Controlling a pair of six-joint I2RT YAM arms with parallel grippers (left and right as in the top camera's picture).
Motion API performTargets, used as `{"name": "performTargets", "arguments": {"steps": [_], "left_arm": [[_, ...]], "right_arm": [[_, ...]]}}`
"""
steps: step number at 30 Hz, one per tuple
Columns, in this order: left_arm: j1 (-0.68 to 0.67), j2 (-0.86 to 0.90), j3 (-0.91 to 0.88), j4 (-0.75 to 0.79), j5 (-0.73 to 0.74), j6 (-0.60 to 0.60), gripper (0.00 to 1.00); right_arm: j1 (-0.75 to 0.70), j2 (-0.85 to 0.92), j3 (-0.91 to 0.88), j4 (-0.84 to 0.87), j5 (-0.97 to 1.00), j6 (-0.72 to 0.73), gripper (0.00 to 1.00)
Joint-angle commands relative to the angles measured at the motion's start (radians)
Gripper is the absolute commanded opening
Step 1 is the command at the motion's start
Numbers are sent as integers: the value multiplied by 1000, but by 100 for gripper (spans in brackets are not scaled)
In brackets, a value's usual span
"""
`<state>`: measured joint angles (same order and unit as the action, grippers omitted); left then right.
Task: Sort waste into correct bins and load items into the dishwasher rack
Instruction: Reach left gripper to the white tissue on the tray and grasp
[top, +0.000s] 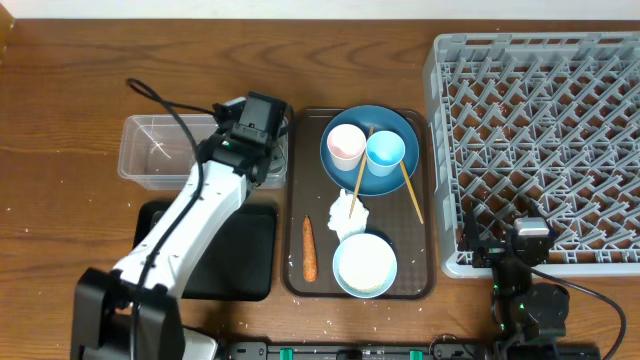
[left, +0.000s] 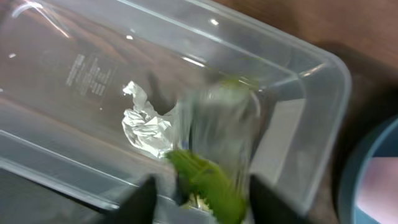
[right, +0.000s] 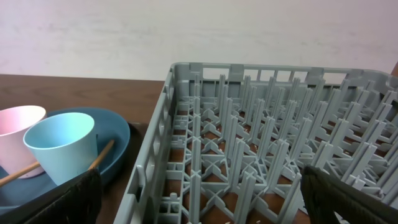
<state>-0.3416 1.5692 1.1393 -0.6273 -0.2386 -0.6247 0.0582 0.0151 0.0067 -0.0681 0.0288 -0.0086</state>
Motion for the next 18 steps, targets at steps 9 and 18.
{"name": "performTargets", "arguments": {"steps": [9, 18], "left_arm": [[3, -159, 18, -2, 249, 101, 70], [-150, -183, 8, -74, 303, 77, 45]], "right_arm": [[-19, 0, -1, -4, -3, -7, 99], [-19, 0, -1, -4, -3, -7, 99]]}}
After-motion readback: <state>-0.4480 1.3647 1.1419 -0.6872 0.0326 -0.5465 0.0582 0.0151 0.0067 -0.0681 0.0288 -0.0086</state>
